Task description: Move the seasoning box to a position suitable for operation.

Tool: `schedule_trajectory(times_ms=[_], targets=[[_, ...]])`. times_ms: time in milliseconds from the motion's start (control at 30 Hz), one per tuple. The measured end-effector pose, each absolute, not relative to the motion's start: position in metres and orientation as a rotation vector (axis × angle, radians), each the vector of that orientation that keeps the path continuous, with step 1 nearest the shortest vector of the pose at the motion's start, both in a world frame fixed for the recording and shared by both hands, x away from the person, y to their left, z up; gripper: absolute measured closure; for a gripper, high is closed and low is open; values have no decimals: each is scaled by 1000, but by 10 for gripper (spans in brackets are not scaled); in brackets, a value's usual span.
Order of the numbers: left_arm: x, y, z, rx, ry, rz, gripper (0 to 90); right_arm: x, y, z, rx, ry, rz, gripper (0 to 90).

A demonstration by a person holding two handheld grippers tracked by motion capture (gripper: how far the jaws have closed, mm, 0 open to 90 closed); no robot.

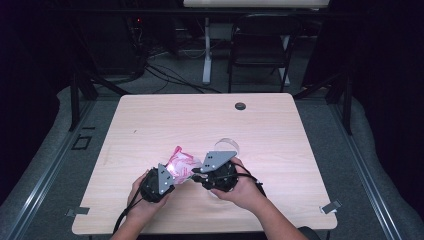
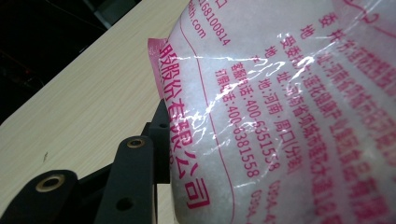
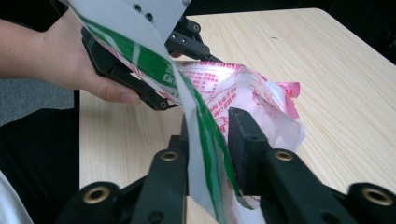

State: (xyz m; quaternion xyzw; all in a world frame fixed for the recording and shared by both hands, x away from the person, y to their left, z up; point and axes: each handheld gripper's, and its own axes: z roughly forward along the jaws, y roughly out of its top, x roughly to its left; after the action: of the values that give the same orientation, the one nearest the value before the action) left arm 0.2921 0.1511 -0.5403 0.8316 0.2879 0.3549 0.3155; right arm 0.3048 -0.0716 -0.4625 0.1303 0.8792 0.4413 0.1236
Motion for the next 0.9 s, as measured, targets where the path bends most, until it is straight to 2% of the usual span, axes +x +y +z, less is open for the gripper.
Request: schedule_trajectory(times_ms=[167, 467, 900], targets=[[292, 152, -540, 2189, 753, 960, 591, 308, -75, -463, 448, 2599, 1348, 890], [289, 152, -536, 2192, 716, 1035, 592, 312, -77, -463, 554, 2644, 1413, 900], [290, 148, -521, 2212, 629, 1230, 592, 317, -83, -463, 692, 2652, 1490, 900]])
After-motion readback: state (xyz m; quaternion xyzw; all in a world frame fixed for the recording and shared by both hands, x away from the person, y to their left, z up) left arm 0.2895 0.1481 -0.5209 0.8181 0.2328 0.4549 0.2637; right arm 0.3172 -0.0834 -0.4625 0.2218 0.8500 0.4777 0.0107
